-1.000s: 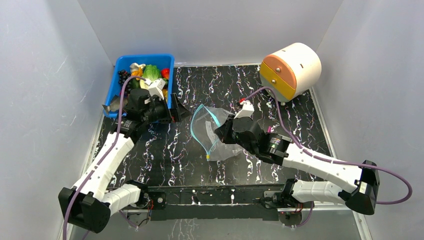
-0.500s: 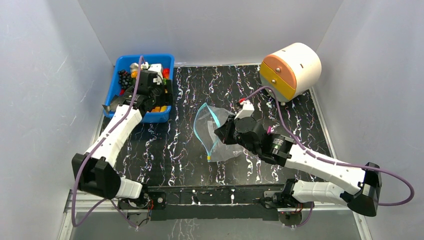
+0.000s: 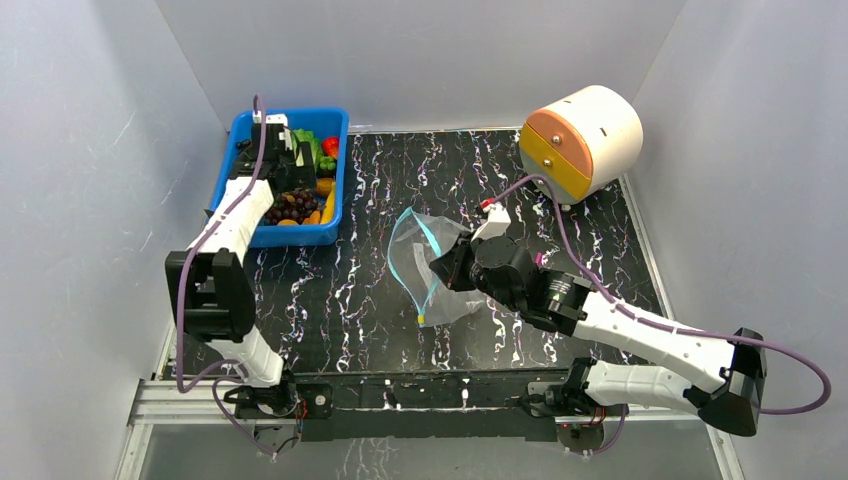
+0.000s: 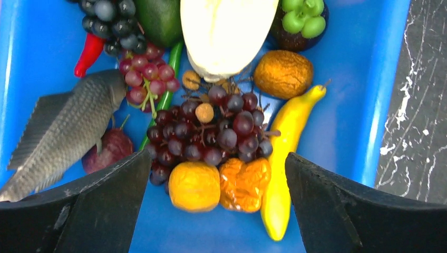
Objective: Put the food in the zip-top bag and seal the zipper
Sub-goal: Pick up the fake vegetable from the bin.
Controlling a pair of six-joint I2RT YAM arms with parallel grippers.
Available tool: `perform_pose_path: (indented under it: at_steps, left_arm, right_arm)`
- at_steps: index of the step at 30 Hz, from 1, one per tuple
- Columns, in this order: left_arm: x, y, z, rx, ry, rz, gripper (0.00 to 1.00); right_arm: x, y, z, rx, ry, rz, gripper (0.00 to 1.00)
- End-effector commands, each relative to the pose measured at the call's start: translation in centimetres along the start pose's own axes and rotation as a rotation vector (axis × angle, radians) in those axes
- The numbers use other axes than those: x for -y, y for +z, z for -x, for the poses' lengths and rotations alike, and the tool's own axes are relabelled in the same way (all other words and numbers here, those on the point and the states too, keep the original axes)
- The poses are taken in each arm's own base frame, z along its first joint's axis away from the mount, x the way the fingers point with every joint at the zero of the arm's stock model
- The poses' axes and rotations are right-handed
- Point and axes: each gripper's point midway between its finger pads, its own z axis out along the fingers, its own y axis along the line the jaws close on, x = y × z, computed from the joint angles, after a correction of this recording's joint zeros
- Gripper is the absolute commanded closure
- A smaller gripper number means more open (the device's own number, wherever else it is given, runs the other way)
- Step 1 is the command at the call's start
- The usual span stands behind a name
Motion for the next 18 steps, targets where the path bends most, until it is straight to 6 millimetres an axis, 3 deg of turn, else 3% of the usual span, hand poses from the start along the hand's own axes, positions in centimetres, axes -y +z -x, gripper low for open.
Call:
perform_pose_path:
  at_steps: [1,9,16,18]
  left_arm:
    - [0.0,1.5,3.9,0.101,0.009,-0.017,0.02]
    - [0.1,7.2,6.5,0.13,0.031,-0.015,0.03]
    - [0.7,12.1,5.8,0.057,0.075,-0.032,0.02]
    - [0.6,12.5,5.7,0.046,0.07,-0.024,0.01]
  right_arm:
    - [-1.6,0.1,1.9,0.058,0.03,0.046,1.0]
    - [-2.0,0.7,2.1,0.051,0.024,0.035,1.0]
    - [-1.8,1.3,2.2,0.054,0.012,0.009,1.0]
    - [-1.9,1.5,2.3,0.056,0.009,0.006,1.0]
